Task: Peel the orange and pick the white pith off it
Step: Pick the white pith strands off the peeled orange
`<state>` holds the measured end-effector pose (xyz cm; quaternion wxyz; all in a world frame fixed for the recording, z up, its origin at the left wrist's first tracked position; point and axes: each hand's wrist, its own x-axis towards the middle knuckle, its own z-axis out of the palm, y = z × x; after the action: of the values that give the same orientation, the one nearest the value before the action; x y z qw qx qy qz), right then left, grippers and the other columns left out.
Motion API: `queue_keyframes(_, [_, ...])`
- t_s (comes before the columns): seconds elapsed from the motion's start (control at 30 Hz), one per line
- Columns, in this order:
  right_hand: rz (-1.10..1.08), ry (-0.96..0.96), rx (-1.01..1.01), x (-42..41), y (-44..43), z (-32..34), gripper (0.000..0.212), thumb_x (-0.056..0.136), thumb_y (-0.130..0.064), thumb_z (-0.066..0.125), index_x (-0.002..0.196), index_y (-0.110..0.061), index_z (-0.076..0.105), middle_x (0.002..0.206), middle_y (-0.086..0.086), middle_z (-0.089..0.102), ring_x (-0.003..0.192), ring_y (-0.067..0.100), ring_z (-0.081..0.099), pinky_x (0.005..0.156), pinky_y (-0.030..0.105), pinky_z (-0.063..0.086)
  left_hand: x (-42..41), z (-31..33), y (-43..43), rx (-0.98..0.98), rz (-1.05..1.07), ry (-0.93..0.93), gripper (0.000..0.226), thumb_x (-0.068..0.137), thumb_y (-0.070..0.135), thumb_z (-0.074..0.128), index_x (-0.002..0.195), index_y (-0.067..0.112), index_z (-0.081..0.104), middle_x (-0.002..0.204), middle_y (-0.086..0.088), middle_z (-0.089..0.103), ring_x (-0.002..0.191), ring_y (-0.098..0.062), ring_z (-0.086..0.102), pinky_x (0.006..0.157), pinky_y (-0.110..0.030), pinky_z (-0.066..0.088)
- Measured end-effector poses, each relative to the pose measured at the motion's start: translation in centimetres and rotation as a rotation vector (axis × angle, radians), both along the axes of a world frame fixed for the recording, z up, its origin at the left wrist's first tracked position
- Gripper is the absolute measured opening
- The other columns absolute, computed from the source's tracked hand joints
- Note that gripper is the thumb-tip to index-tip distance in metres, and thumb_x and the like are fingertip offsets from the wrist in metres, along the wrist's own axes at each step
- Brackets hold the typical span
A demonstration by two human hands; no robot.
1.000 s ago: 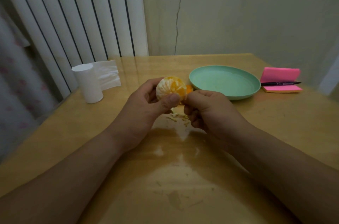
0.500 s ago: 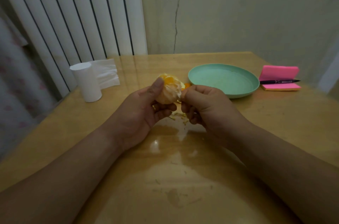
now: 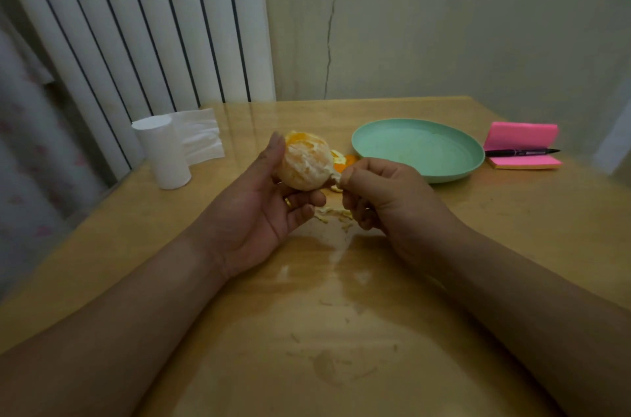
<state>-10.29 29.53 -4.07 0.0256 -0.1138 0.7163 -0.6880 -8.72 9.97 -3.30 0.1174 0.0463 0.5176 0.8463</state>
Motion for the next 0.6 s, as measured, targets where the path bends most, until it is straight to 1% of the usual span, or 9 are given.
queue_keyframes(0.13, [0.009,0.019,0.03,-0.08,0.16,-0.09,0.008,0.097,-0.013,0.067,0.094,-0.006,0.07,0.071,0.004,0.066,0.058,0.012,0.052,0.057,0.03,0.042,-0.06,0.04,0.04,0.019,-0.008,-0.018,0.071,0.101,0.062,0.051,0.143,0.005,0.059,0.106,-0.014,0.072,0.077,-0.018,0.066,0.063,-0.023,0.058])
queue_keyframes(0.3, [0.014,0.018,0.021,-0.16,0.35,-0.19,0.014,0.098,-0.012,0.066,0.098,0.002,0.068,0.071,0.005,0.065,0.058,0.012,0.052,0.058,0.03,0.042,-0.17,0.03,-0.14,0.07,-0.01,-0.056,0.072,0.102,0.065,0.048,0.139,0.006,0.062,0.108,-0.016,0.071,0.077,-0.017,0.064,0.062,-0.023,0.056])
queue_keyframes(0.4, [0.014,0.019,0.025,-0.08,0.28,-0.16,0.008,0.097,-0.012,0.066,0.093,-0.006,0.07,0.071,0.005,0.065,0.059,0.013,0.052,0.058,0.03,0.042,-0.21,0.08,-0.15,0.069,-0.008,-0.064,0.074,0.103,0.067,0.043,0.14,0.006,0.062,0.113,-0.017,0.072,0.076,-0.016,0.063,0.063,-0.023,0.054])
queue_keyframes(0.47, [0.01,0.017,0.042,-0.21,0.32,-0.18,0.009,0.096,-0.014,0.067,0.089,-0.011,0.07,0.071,0.005,0.066,0.06,0.013,0.052,0.058,0.031,0.042,-0.28,0.12,-0.24,0.084,-0.007,-0.07,0.078,0.104,0.069,0.04,0.141,0.004,0.06,0.117,-0.017,0.073,0.074,-0.015,0.063,0.062,-0.022,0.053])
queue_keyframes(0.6, [-0.023,-0.001,0.033,-0.47,0.49,-0.29,0.012,0.098,-0.015,0.066,0.087,-0.012,0.07,0.071,0.004,0.067,0.058,0.013,0.052,0.057,0.031,0.042,-0.46,0.06,-0.5,0.078,0.012,-0.083,0.082,0.103,0.072,0.036,0.142,0.004,0.058,0.121,-0.018,0.075,0.072,-0.014,0.063,0.06,-0.022,0.052])
